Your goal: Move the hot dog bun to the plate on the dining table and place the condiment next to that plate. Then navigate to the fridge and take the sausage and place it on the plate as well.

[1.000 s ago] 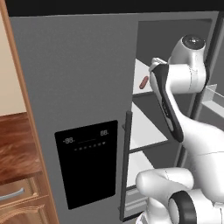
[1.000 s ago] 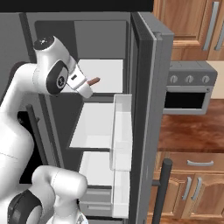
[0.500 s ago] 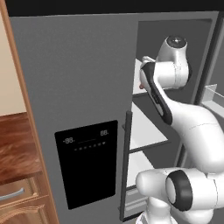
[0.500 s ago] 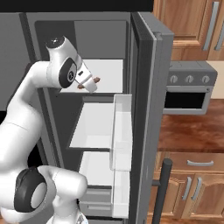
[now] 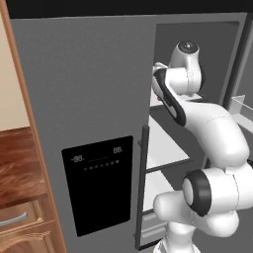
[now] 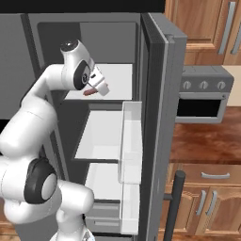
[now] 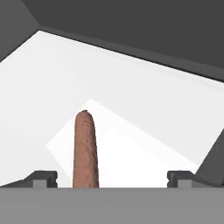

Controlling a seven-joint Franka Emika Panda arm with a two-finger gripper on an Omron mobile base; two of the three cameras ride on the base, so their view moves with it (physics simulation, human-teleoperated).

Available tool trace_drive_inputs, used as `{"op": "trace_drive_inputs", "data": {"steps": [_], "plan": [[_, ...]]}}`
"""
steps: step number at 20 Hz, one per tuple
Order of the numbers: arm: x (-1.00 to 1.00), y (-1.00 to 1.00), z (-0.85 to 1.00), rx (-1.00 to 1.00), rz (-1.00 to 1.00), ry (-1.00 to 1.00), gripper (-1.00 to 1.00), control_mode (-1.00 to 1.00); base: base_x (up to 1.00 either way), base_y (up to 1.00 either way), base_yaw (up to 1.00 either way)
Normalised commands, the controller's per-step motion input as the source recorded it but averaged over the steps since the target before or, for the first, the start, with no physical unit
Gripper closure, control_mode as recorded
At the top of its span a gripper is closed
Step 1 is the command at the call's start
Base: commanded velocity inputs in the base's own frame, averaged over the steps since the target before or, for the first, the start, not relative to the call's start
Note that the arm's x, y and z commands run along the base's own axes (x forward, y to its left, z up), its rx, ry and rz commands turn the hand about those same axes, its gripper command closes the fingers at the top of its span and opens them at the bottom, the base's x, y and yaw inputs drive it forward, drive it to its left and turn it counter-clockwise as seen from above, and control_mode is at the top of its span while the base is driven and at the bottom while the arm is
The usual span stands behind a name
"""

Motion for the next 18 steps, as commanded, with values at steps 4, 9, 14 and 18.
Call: {"op": "trace_drive_inputs", "data": {"steps": [4, 9, 14, 18], "plan": [[0.47, 0.02, -0.18, 0.0, 0.0, 0.04, -1.0, -1.0, 0.0, 0.0, 0.0], [0.48, 0.02, -0.15, 0.0, 0.0, 0.04, -1.0, -1.0, 0.0, 0.0, 0.0], [0.44, 0.02, -0.15, 0.0, 0.0, 0.04, -1.0, -1.0, 0.0, 0.0, 0.0], [0.38, 0.03, -0.2, 0.0, 0.0, 0.05, -1.0, -1.0, 0.0, 0.0, 0.0]]}}
